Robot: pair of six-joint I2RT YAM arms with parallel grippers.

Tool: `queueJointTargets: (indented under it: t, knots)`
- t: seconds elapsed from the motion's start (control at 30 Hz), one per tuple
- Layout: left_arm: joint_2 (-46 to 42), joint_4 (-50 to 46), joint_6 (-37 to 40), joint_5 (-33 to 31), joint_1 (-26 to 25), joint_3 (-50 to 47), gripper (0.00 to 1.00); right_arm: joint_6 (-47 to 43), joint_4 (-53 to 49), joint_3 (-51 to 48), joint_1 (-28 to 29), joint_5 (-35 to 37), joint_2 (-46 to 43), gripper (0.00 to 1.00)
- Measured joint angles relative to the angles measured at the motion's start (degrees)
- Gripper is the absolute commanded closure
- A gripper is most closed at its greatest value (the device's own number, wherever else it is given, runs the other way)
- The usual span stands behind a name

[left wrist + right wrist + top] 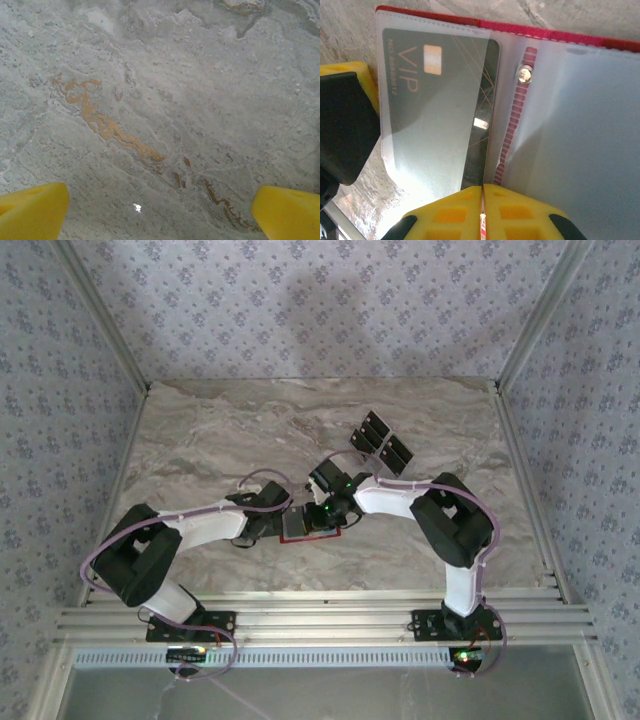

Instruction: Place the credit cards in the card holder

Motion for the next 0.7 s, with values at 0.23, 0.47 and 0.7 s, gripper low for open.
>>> queueJointTargets:
  t: [0.23, 0.47, 0.7]
  knots:
    - [0.02, 0.00, -0.13, -0.50, -0.31, 0.00, 0.00, 1.29, 1.27, 0.00, 0.00, -1.88, 0.46, 0.89]
    - [0.28, 0.00, -0.55, -1.03, -0.70, 0.02, 0.00, 2.32, 2.29, 0.00, 0.00, -3.10, 0.68, 0.89]
    - [0.28, -0.07, -0.81, -1.55, -1.05, 0.02, 0.00, 2.73, 2.97, 0.02, 0.00, -3.96, 1.53, 0.89]
